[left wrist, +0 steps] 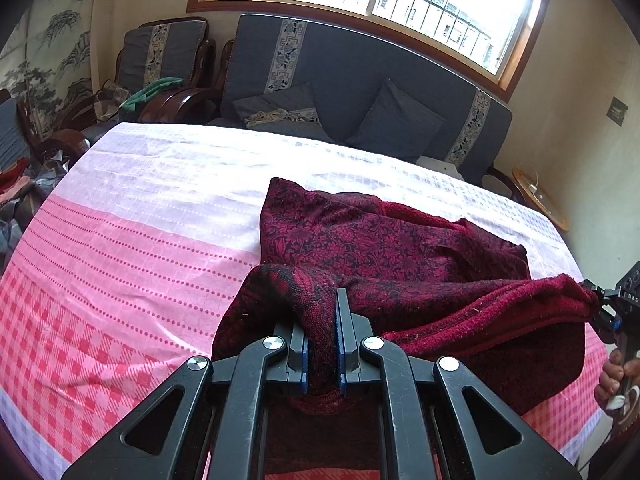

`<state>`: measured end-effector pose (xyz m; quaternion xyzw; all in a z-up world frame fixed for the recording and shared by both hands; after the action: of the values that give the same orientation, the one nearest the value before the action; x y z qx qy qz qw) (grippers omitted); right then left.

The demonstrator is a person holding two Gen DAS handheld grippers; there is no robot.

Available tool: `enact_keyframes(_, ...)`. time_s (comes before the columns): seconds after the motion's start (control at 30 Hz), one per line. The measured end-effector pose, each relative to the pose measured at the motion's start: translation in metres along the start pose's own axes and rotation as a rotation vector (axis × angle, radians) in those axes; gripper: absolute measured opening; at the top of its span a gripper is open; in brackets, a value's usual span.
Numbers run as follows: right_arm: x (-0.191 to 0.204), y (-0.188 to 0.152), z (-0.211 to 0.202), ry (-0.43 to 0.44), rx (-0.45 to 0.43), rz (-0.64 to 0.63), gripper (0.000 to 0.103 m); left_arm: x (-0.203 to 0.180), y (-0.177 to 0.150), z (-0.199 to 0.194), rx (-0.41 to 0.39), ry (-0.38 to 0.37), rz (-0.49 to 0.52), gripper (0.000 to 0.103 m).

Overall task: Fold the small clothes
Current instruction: 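Lift the sweater hem with both grippers and fold it over toward the collar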

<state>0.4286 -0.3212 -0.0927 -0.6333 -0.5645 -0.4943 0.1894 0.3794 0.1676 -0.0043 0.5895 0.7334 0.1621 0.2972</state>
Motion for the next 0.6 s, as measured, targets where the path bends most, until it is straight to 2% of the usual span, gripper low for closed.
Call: enact_keyframes(0.6,-0.01,0.027,0.02,-0.007,-0.001,0.024,0.01,0.001,0.034,0.033,0.022,-0.002,-0.015,0.01)
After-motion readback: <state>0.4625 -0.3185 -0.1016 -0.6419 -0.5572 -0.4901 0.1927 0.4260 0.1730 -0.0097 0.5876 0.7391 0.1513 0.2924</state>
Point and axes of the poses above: each gripper's, at about its wrist camera, not at the fingertips, and z roughly the way its jaws point, x to its left, y to its top, the point moved 6 cm from there along z, roughly the way its jaws point, and after that the axes turned 4 degrees about x, right-handed, at the moved point
